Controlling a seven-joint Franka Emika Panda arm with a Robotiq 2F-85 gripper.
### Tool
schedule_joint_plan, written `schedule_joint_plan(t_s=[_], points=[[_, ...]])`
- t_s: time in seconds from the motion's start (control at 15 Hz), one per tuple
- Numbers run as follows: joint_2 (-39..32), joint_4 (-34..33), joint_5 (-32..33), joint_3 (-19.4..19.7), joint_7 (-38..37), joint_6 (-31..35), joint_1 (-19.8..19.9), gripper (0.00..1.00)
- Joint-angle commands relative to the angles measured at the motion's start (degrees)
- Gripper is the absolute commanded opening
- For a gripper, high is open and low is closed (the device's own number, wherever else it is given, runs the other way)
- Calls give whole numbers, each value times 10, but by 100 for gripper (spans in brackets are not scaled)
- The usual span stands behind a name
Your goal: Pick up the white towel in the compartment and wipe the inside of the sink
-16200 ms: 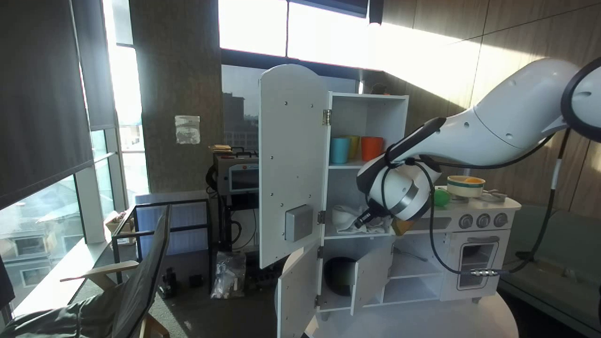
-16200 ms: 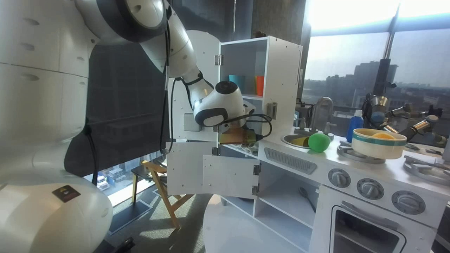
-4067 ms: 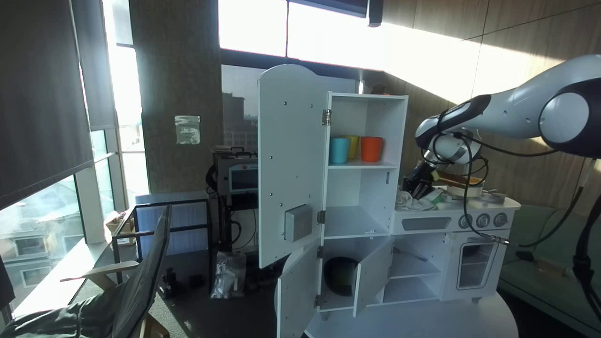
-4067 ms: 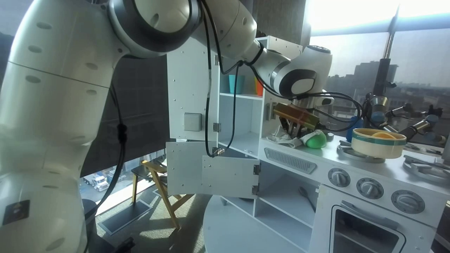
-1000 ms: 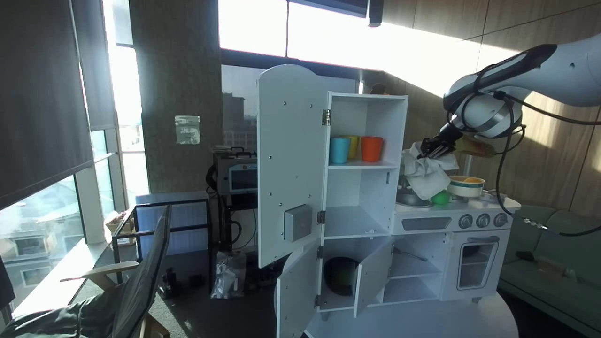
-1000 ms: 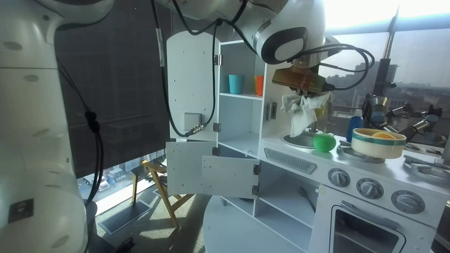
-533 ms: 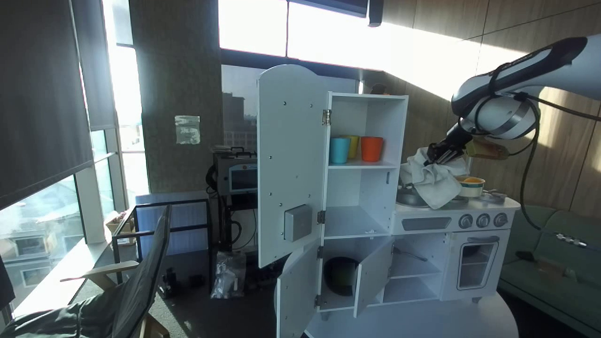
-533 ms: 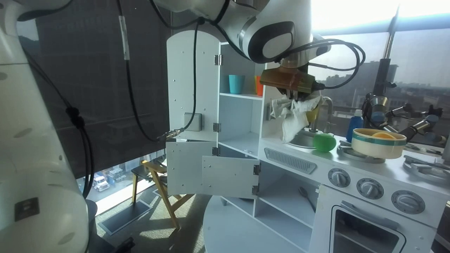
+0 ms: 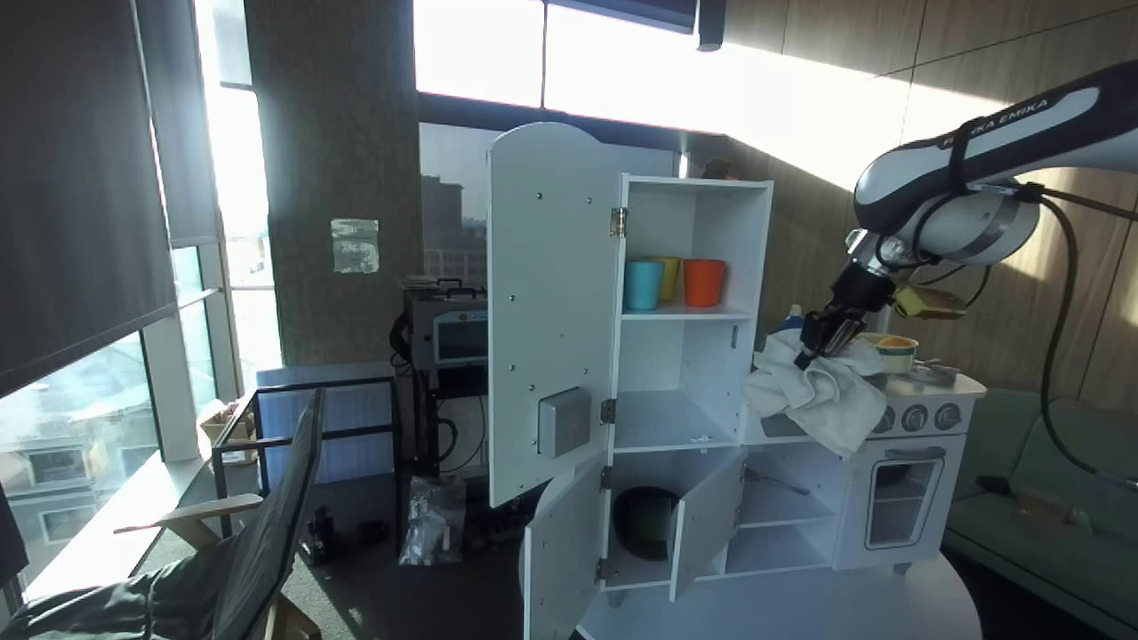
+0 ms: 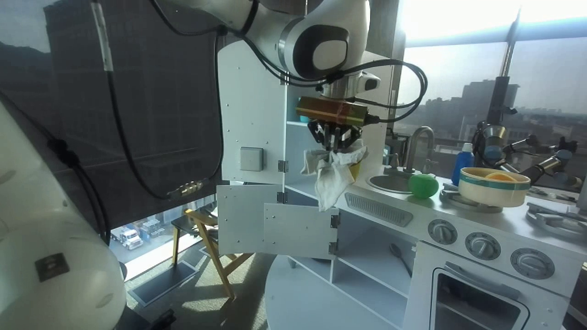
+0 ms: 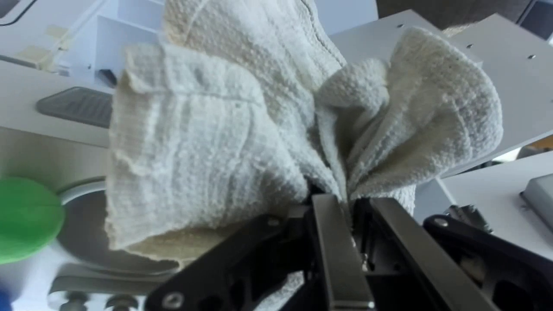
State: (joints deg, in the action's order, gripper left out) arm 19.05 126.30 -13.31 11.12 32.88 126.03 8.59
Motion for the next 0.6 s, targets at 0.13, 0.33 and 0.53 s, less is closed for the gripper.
schedule_joint_plan(t_s=[0.13,0.33,0.53], points=[[9,-8,21,-15,41,-92,-75,4],[-23,-14,7,-18,71,-68,-102,4],[-44,18,-41,-14,131,40,-121,4]])
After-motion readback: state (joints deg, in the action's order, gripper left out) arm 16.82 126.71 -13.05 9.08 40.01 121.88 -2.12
